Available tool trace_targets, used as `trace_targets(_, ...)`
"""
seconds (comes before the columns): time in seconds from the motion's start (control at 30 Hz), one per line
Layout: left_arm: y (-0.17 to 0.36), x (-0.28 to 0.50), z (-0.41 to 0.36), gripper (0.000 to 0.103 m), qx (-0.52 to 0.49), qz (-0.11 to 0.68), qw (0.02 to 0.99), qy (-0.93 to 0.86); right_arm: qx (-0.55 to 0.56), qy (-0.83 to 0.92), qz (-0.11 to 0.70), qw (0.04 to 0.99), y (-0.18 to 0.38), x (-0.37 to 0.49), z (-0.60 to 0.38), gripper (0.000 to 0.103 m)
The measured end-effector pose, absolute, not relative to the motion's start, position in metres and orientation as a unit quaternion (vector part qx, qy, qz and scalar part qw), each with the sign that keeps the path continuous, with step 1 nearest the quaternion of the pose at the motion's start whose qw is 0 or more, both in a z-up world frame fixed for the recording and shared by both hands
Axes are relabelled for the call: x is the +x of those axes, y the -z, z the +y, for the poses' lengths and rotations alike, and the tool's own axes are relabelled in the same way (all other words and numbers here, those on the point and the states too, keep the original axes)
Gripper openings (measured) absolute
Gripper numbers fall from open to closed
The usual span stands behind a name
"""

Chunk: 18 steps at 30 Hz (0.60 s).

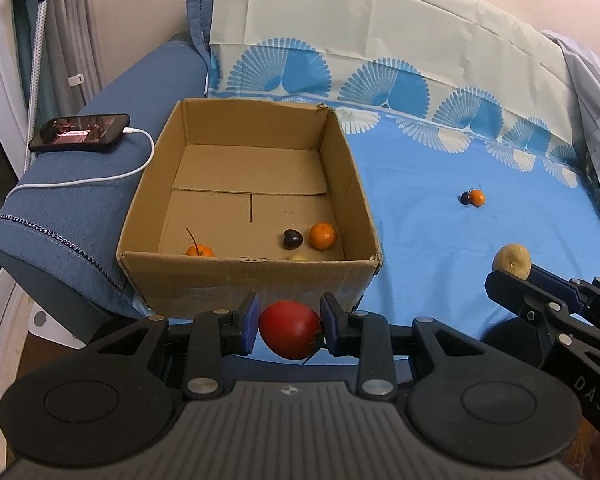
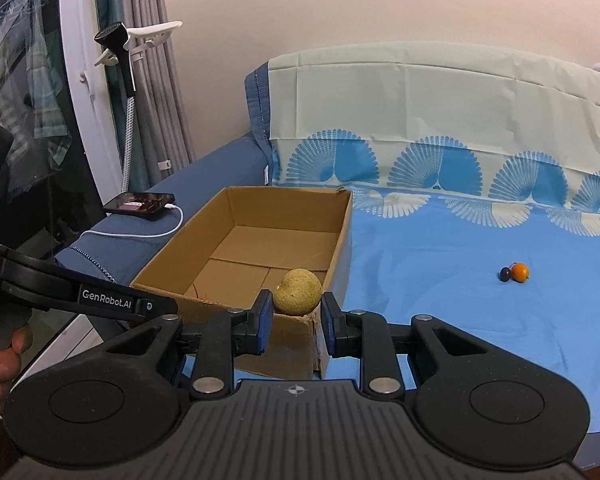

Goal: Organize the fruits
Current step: 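Carry the red tomato and yellow-green fruit with both tools toward the box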

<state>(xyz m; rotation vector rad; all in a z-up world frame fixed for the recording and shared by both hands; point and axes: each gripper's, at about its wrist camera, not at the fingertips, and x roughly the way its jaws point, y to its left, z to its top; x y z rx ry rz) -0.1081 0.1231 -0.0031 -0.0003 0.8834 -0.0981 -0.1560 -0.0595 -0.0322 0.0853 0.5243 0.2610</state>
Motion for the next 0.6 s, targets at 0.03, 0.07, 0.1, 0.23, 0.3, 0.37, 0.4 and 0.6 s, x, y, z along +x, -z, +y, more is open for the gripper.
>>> trace_targets(0.03, 0.003, -0.108, 0.123, 0.036, -0.001, 0.427, 0.903, 0.048, 0.041, -0.129, 0.259, 0.956, 0.032, -0.156, -0.059, 0.027)
trace_targets(0.07, 0.003, -0.107, 0.123, 0.036, -0.002, 0.427, 0.903, 0.048, 0.040, -0.129, 0.259, 0.956, 0.032, -0.156, -0.058, 0.027)
trace_targets(0.1, 0.003, -0.107, 0.124, 0.036, -0.003, 0.427, 0.903, 0.048, 0.038, -0.130, 0.260, 0.956, 0.032, -0.156, -0.058, 0.027)
trace_targets(0.23, 0.005, -0.104, 0.125, 0.036, -0.008, 0.429, 0.902, 0.047, 0.033, -0.136, 0.264, 0.954, 0.034, -0.152, -0.056, 0.027)
trace_targets(0.3, 0.007, -0.103, 0.127, 0.036, -0.009, 0.431, 0.901, 0.044, 0.030, -0.139, 0.267, 0.953, 0.035, -0.150, -0.054, 0.027)
trace_targets(0.37, 0.008, -0.100, 0.128, 0.036, -0.009, 0.434, 0.900, 0.041, 0.027, -0.141, 0.267, 0.953, 0.036, -0.148, -0.053, 0.027)
trace_targets(0.4, 0.010, -0.097, 0.128, 0.036, -0.008, 0.436, 0.899, 0.039, 0.025, -0.143, 0.266, 0.953, 0.037, -0.147, -0.053, 0.027)
trace_targets(0.6, 0.012, -0.083, 0.138, 0.036, -0.014, 0.437, 0.899, 0.027, 0.026, -0.145, 0.276, 0.950, 0.040, -0.128, -0.049, 0.027)
